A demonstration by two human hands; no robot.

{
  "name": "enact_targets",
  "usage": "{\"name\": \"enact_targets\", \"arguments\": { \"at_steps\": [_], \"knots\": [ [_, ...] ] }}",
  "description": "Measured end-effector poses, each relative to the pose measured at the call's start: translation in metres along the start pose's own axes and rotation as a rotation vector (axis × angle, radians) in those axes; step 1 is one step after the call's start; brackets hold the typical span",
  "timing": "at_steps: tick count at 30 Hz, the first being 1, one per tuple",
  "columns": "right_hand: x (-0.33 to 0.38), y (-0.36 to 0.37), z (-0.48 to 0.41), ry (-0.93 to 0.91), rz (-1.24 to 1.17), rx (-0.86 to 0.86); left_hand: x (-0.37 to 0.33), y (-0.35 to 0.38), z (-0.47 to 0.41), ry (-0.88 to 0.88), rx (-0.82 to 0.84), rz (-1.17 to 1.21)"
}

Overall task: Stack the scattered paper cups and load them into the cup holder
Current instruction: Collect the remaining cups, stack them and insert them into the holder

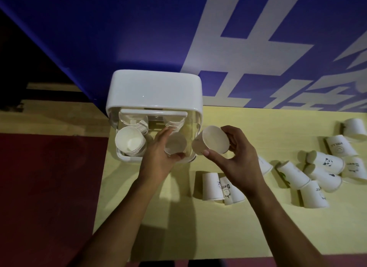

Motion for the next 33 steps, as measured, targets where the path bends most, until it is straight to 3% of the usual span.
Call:
{"name": "enact_targets", "arguments": {
  "at_steps": [10,13,15,27,33],
  "knots": [
    [0.019,0.060,-0.003,-0.157,-0.030,0.083,0.005,-0.015,0.007,-0.136,0.101,0.111],
    [0.014,0.076,-0.004,-0.141,-0.019,0.116,0.001,-0.021,0.008,-0.186,0.136,0.388],
    [0.011,0.082,-0.005,-0.136,-0.023,0.124,0.000,-0.023,0.008,-0.190,0.135,0.437],
    [-0.012,0.102,0.007,-0.131,0.049,0.106,0.012,-0.023,0.005,-0.343,0.045,0.486],
    [-0.024,0.111,0.009,-0.034,-0.001,0.120,0.011,-0.012,-0.003,-0.236,0.059,0.305]
  ]
}}
Point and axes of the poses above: each hand's wrist, its own z-axis away from the middle knuckle, its own y-axis out of the palm, x = y × z, the point moved 2 cm from there along -z, towards the middle knuckle, and after that the axes turned 13 degrees about -x, right-handed, at the moved point
